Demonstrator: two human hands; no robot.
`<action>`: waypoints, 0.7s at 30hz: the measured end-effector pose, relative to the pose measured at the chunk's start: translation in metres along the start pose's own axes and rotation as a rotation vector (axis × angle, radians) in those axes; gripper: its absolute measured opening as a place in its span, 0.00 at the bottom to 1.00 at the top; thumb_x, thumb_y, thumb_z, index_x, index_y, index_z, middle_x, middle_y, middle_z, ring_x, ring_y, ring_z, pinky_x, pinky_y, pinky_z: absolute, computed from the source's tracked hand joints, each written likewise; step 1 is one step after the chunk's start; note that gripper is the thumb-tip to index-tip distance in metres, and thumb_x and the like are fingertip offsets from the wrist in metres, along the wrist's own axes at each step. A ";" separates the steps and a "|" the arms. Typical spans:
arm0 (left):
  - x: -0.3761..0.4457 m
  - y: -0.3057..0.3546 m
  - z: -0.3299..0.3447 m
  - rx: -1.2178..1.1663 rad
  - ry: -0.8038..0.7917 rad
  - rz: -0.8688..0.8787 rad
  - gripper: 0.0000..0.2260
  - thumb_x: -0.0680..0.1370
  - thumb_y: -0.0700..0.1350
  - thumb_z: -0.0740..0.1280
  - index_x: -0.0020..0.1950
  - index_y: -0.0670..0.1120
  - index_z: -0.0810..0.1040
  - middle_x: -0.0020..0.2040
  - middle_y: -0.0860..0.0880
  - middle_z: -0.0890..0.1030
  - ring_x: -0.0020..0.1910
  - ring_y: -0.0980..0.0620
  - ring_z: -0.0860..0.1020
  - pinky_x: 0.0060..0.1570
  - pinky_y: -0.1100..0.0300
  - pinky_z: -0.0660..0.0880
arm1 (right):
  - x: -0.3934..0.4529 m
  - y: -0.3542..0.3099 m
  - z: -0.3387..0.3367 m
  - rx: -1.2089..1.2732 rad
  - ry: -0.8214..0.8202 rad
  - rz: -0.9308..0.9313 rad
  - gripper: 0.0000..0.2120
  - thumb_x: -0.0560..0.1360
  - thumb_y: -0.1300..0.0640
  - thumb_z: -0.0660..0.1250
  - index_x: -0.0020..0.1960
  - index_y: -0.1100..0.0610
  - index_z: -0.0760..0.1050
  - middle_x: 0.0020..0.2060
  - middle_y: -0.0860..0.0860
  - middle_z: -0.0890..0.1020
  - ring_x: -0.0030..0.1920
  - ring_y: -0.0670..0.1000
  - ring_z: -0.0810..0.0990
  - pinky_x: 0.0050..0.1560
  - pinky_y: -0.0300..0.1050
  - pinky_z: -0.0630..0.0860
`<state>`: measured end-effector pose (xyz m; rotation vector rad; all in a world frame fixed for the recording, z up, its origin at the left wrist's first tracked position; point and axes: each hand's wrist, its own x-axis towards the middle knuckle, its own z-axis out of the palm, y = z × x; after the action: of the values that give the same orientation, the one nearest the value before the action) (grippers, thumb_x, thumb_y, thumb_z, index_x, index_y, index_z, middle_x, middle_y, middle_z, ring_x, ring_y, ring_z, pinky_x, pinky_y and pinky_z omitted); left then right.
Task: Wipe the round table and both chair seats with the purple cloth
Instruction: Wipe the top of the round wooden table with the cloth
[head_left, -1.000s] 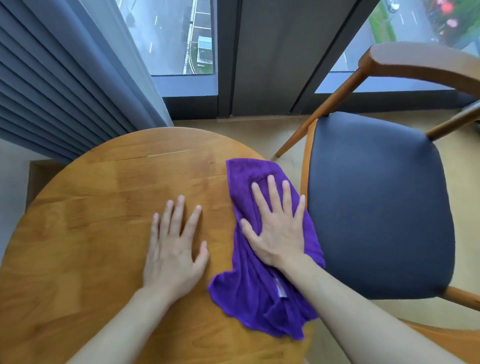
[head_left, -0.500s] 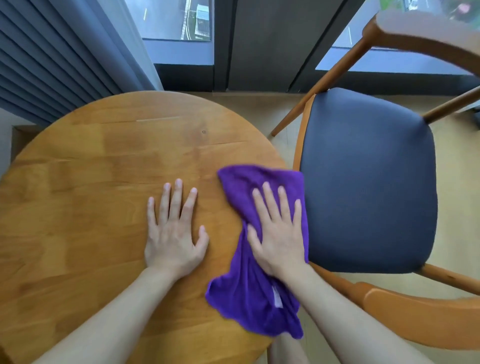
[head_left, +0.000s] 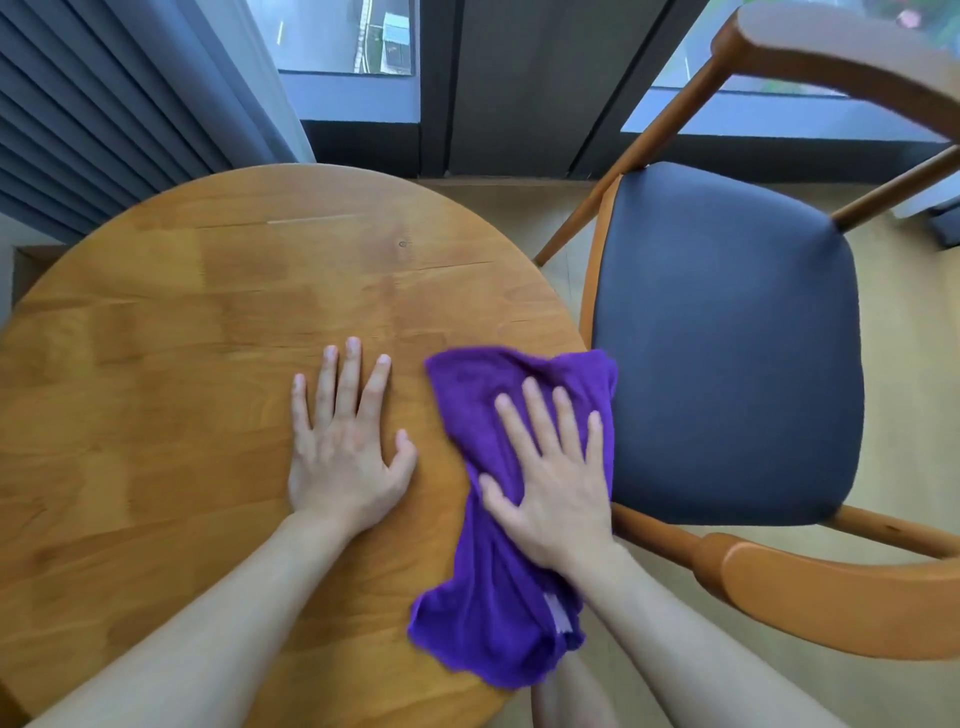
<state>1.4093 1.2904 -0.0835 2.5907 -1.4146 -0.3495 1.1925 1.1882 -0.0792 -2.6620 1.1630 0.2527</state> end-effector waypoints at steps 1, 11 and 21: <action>0.000 0.001 0.000 -0.003 0.005 -0.005 0.38 0.72 0.57 0.58 0.83 0.49 0.58 0.85 0.45 0.50 0.84 0.45 0.46 0.79 0.37 0.45 | 0.016 0.002 -0.004 0.021 0.000 0.060 0.40 0.77 0.32 0.55 0.84 0.44 0.47 0.84 0.48 0.46 0.83 0.57 0.43 0.79 0.69 0.45; -0.020 0.019 0.001 -0.103 -0.003 -0.041 0.35 0.75 0.52 0.57 0.82 0.44 0.59 0.85 0.44 0.51 0.84 0.46 0.46 0.80 0.41 0.43 | 0.012 -0.037 0.007 0.058 0.053 -0.086 0.37 0.80 0.40 0.56 0.84 0.48 0.46 0.84 0.50 0.46 0.83 0.57 0.43 0.79 0.67 0.48; -0.027 0.015 0.004 0.014 0.001 -0.012 0.35 0.76 0.52 0.56 0.82 0.43 0.59 0.84 0.42 0.52 0.83 0.43 0.48 0.80 0.39 0.46 | 0.048 -0.023 -0.009 0.044 0.038 0.197 0.34 0.82 0.39 0.49 0.84 0.47 0.45 0.84 0.48 0.44 0.83 0.57 0.40 0.80 0.66 0.42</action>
<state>1.3818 1.3050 -0.0796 2.6106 -1.4066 -0.3409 1.2426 1.1673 -0.0790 -2.5259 1.4282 0.2068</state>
